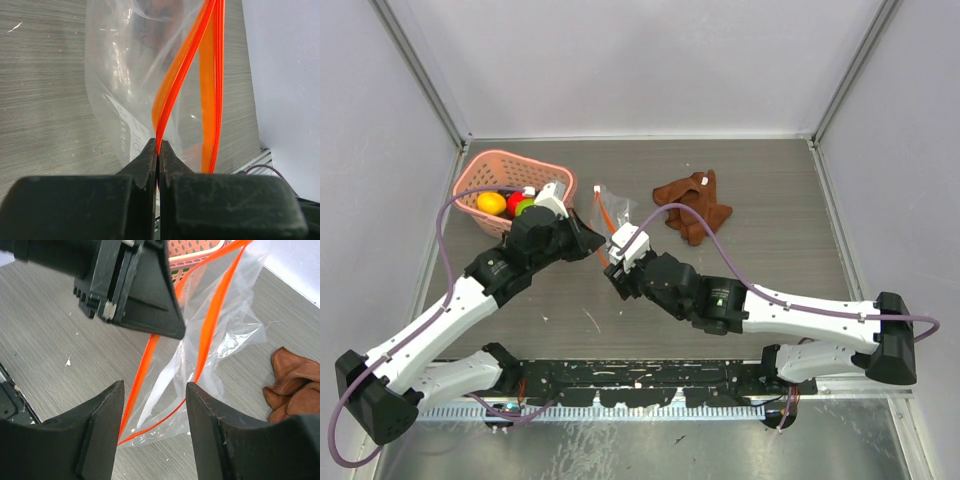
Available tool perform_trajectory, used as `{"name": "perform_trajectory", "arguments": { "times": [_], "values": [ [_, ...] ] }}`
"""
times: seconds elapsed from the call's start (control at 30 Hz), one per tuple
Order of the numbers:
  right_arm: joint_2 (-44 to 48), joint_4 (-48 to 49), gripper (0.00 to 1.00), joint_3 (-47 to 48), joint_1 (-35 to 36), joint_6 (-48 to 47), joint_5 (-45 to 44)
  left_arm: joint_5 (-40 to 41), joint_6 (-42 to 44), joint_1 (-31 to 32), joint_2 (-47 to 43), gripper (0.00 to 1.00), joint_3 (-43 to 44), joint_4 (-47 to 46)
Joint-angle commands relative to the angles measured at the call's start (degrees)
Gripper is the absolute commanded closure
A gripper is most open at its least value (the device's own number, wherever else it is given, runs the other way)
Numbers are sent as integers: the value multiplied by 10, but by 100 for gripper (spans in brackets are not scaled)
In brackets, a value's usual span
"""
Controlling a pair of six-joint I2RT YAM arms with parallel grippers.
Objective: Place the food in the zip-top bag and seal the zipper
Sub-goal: Open the zipper of the food storage bag.
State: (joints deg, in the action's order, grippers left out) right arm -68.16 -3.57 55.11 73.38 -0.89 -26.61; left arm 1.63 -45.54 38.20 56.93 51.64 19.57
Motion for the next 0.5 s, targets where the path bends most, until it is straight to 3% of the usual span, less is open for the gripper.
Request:
{"name": "perform_trajectory", "arguments": {
  "times": [0.0, 0.23, 0.47],
  "values": [
    [13, -3, 41, 55, 1, 42, -49, -6, 17, 5, 1, 100, 29, -4],
    [-20, -30, 32, 87, -10, 73, -122, -11, 18, 11, 8, 100, 37, 0],
    [-50, -31, 30, 75, -59, 103, -81, -14, 19, 15, 8, 100, 39, 1]
  ]
}}
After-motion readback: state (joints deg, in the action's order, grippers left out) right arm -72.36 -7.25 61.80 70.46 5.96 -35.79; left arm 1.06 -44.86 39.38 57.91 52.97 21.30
